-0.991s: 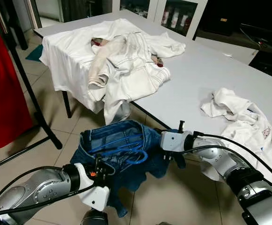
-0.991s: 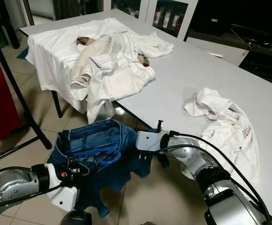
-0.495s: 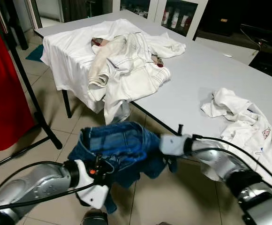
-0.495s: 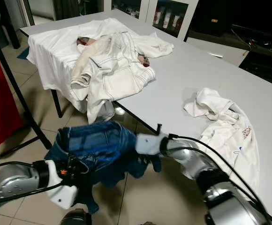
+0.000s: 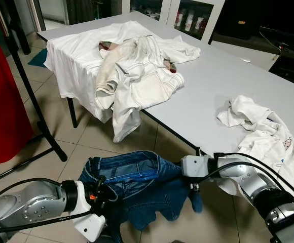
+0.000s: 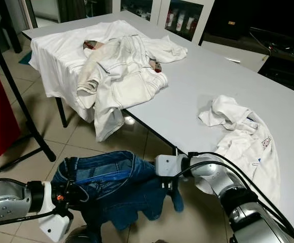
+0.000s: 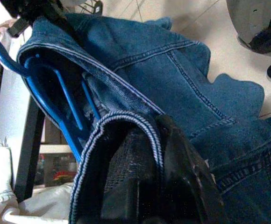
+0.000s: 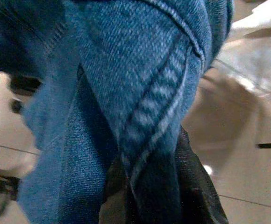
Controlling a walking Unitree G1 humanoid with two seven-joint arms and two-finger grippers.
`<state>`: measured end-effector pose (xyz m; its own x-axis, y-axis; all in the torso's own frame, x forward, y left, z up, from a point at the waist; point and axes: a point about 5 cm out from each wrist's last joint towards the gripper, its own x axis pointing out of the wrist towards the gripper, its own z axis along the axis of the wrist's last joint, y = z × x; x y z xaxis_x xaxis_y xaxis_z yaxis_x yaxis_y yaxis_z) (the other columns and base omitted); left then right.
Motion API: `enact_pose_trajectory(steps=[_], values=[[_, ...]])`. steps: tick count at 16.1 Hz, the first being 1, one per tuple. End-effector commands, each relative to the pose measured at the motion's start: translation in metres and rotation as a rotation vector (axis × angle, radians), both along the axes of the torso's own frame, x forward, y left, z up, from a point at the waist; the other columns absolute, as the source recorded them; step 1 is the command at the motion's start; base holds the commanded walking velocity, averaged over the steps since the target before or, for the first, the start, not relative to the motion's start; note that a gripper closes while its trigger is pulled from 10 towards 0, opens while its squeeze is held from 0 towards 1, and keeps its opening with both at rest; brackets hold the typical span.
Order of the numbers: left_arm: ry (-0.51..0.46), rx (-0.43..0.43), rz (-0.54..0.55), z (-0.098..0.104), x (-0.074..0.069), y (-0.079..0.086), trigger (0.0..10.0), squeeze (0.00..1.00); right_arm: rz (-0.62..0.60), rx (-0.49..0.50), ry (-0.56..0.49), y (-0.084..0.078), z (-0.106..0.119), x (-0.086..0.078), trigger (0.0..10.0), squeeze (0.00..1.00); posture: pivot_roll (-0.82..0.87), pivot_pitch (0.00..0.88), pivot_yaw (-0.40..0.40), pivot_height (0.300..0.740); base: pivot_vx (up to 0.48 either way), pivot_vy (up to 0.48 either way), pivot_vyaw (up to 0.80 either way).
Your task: Hang hanger
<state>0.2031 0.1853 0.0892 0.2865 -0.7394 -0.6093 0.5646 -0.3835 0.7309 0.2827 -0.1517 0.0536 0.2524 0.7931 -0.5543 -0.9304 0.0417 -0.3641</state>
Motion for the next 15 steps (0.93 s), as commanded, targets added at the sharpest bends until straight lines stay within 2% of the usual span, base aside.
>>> enact_pose_trajectory(steps=[1, 3, 4, 6, 7, 8, 9, 10, 11, 13, 14, 15], values=[[-0.017, 0.087, 0.065, 0.004, 0.011, 0.022, 0.0, 0.00, -0.082, -0.018, 0.017, -0.025, 0.003, 0.003, 0.0, 0.00, 0.24, 0.008, -0.125, 0.710, 0.000, 0.000, 0.00], [-0.058, 0.035, 0.088, 0.012, 0.020, 0.016, 0.0, 0.00, -0.097, 0.005, -0.003, -0.019, 0.004, 0.006, 0.0, 0.00, 0.24, 0.007, -0.127, 0.710, 0.000, 0.000, 0.00], [-0.088, -0.016, 0.097, 0.017, 0.025, 0.006, 0.0, 0.00, -0.126, 0.032, -0.025, -0.013, 0.006, 0.010, 0.0, 0.00, 0.23, 0.007, -0.126, 0.710, 0.000, 0.000, 0.00], [-0.097, -0.049, 0.106, 0.016, 0.027, -0.001, 0.0, 0.00, -0.151, 0.058, -0.035, -0.011, 0.008, 0.013, 0.0, 0.00, 0.23, 0.008, -0.126, 0.710, 0.000, 0.000, 0.00], [-0.084, -0.118, 0.189, 0.012, 0.030, -0.004, 3.3, 0.00, -0.212, 0.110, -0.054, -0.009, 0.014, 0.020, 0.0, 0.00, 0.23, 0.006, -0.123, 0.710, 0.000, 0.000, 0.00], [-0.044, -0.233, 0.319, 0.008, 0.035, -0.004, 4.5, 0.00, -0.263, 0.148, -0.077, -0.010, 0.019, 0.024, 0.0, 0.00, 0.22, 0.002, -0.118, 0.710, 0.000, 0.000, 0.00], [-0.016, -0.298, 0.395, 0.005, 0.036, -0.004, 8.1, 0.00, -0.298, 0.182, -0.092, -0.011, 0.022, 0.028, 0.0, 0.00, 0.22, 0.002, -0.118, 0.710, 0.000, 0.000, 0.00], [-0.003, -0.320, 0.427, 0.002, 0.036, -0.003, 9.6, 0.00, -0.312, 0.204, -0.096, -0.010, 0.024, 0.029, 0.0, 0.00, 0.22, 0.002, -0.118, 0.710, 0.000, 0.000, 0.00], [0.014, -0.356, 0.483, -0.007, 0.035, -0.002, 10.0, 0.00, -0.328, 0.238, -0.108, -0.009, 0.026, 0.029, 0.0, 0.00, 0.22, 0.000, -0.118, 0.710, 0.000, 0.000, 0.00], [0.011, -0.407, 0.544, -0.010, 0.035, -0.001, 10.0, 0.00, -0.323, 0.260, -0.106, -0.005, 0.026, 0.027, 0.0, 0.00, 0.22, 0.000, -0.121, 0.710, 0.000, 0.000, 0.00], [0.001, -0.406, 0.540, -0.009, 0.035, -0.001, 10.0, 0.31, -0.320, 0.266, -0.107, -0.003, 0.025, 0.025, 0.0, 0.00, 0.22, 0.000, -0.122, 0.710, 0.000, 0.000, 0.00], [-0.006, -0.404, 0.532, -0.006, 0.036, 0.000, 10.0, 1.00, -0.319, 0.268, -0.112, -0.003, 0.025, 0.026, 0.0, 0.00, 0.22, 0.000, -0.121, 0.710, 0.000, 0.000, 0.00]])
